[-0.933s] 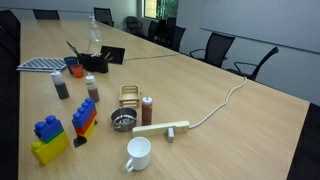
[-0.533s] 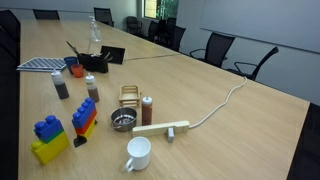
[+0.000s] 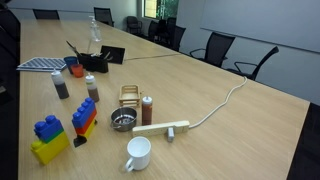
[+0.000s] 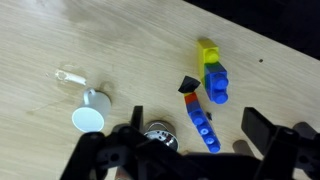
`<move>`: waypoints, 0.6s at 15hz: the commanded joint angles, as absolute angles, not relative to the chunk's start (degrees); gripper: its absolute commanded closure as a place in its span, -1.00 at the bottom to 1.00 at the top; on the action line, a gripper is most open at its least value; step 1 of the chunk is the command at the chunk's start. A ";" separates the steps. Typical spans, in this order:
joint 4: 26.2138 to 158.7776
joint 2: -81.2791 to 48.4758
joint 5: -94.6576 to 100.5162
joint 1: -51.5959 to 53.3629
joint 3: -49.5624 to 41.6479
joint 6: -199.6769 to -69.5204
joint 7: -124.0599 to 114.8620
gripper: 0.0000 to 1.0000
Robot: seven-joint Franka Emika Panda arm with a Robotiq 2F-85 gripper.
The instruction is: Stack the blocks on the table
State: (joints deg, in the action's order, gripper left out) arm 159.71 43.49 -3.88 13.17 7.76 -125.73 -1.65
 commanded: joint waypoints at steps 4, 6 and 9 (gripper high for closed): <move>157.73 29.25 -5.45 17.04 9.20 -133.68 0.33 -1.00; 157.04 25.44 -4.57 17.58 10.28 -135.41 -0.07 -1.00; 157.90 25.87 -4.37 17.36 10.73 -135.26 -0.98 -1.00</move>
